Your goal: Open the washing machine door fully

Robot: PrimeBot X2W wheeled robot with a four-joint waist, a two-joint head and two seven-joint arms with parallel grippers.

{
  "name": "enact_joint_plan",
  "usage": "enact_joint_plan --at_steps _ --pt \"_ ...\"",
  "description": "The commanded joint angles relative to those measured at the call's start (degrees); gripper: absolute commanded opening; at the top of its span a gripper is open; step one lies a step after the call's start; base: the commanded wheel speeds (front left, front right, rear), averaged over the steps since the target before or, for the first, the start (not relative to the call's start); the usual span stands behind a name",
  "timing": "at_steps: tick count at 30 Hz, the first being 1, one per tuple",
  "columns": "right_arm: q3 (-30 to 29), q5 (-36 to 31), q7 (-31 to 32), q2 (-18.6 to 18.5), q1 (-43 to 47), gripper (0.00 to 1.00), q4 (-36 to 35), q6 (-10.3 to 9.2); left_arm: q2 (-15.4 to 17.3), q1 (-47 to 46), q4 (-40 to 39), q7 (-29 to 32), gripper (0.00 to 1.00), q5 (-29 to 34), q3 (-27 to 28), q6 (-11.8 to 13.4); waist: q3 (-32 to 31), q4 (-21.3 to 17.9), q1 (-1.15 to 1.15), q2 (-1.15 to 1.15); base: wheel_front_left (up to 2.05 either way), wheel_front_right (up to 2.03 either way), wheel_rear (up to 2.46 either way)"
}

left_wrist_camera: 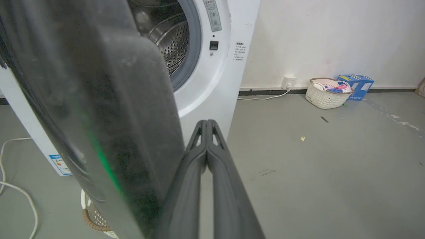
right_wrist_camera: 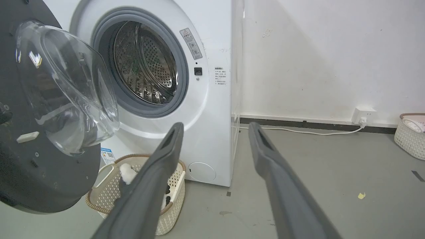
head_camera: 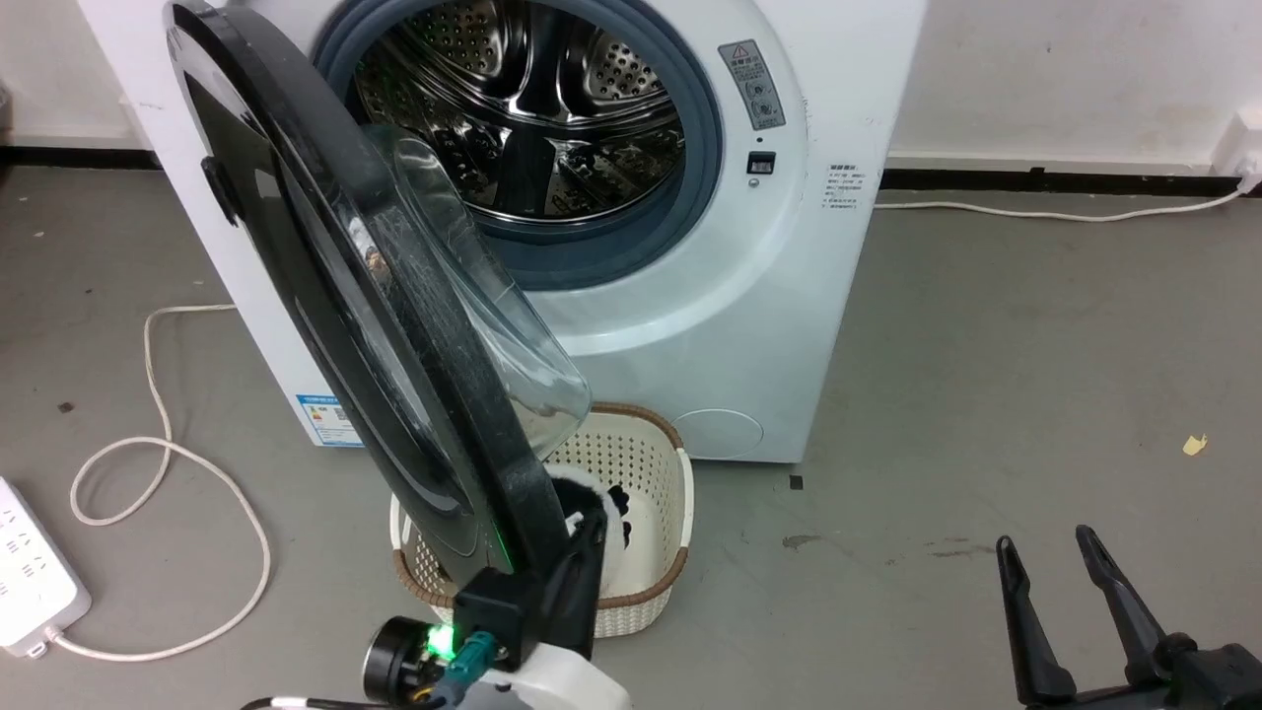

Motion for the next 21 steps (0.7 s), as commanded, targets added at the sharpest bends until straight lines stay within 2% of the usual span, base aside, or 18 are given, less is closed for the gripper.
enact_joint_plan --at_steps 1,10,21 --pt "-0.01 0.45 -0.26 0.27 -0.59 1.0 0.2 0.05 0.12 -0.22 0.77 -0.41 0.0 -0.2 0.66 0.66 0.09 0.18 0.0 0.0 0.0 0.0 0.0" --pt "0.76 0.91 -0.26 0.28 -0.27 1.0 0.01 0.05 1.42 0.58 2.92 -1.62 0.0 -1.46 2.22 1.07 -0.1 4.73 0.0 0.0 0.0 0.0 0.0" --pt "0.63 1.09 -0.26 0.28 0.91 1.0 -0.09 0.05 2.96 2.74 2.97 -2.33 0.0 -4.02 5.54 2.61 -0.03 16.77 0.0 0.0 0.0 0.0 0.0"
